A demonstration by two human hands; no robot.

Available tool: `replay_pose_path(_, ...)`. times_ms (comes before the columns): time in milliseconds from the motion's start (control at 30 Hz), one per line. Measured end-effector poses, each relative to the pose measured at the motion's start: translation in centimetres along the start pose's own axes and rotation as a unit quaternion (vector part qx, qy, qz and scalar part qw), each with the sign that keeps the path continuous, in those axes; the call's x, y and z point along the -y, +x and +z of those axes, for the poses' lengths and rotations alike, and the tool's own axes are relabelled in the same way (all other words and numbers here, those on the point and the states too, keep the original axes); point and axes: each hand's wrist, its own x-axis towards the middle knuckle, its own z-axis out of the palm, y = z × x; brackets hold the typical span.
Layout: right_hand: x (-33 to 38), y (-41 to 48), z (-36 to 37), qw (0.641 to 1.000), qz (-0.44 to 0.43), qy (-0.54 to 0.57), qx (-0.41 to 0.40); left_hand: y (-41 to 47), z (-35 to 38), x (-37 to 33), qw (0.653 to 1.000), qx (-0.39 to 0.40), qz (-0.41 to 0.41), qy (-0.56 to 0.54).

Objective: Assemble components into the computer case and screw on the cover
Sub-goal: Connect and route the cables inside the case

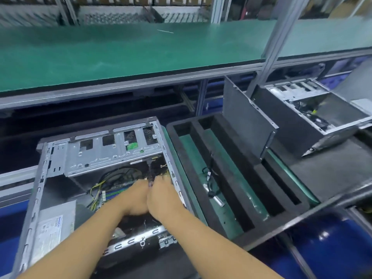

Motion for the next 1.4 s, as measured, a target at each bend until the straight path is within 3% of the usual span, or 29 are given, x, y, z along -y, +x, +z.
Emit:
replay_pose_path(100,0.1,0.4,-0.4,0.997,-0.036,-0.067,0.013,0.0,0.4,-0.3,0.999,0.002,-0.039,-0.033)
replay_pose_path(233,-0.1,1.2,-3.3,0.995,-0.090,0.007,-0.033,-0.7,-0.2,-0.1,0.967,-0.009,-0.106,-0.231)
replay_pose_path(367,-2.5,2.5,-6.9,0.985,-0.093,0.117,-0.090,-0.2,-0.3,0.8,0.894,-0.083,-0.158,-0.411)
replay_pose_path(533,-6.5,4.5,-8.6,0.979,-0.043,0.192,-0.061,3.4,-0.3,0.0,0.769,-0.196,-0.290,-0.535)
replay_pose_path(733,-12.1,8.3,-8.5,0.972,0.071,0.221,-0.047,4.4,-1.4,-1.6,0.709,-0.202,-0.347,-0.580)
replay_pose_path(867,-16.5,10.3,-7.5,0.977,0.124,0.168,-0.049,4.5,-2.5,-3.3,0.734,-0.204,-0.405,-0.506)
replay_pose_path(967,-20.3,11.0,-6.3,0.992,0.122,0.024,0.020,4.1,-3.5,-5.2,0.811,-0.236,-0.470,-0.258)
replay_pose_path(1033,-22.1,11.1,-5.6,0.989,0.102,-0.087,0.067,3.7,-3.6,-6.3,0.830,-0.316,-0.439,-0.139)
replay_pose_path(1200,-23.1,11.7,-3.3,0.958,0.041,-0.212,0.190,4.3,-2.8,-8.2,0.835,-0.405,-0.354,-0.115)
replay_pose_path(1400,-25.0,11.8,-1.1,0.951,-0.001,-0.261,0.168,6.2,-2.7,-10.2,0.872,-0.407,-0.247,-0.113)
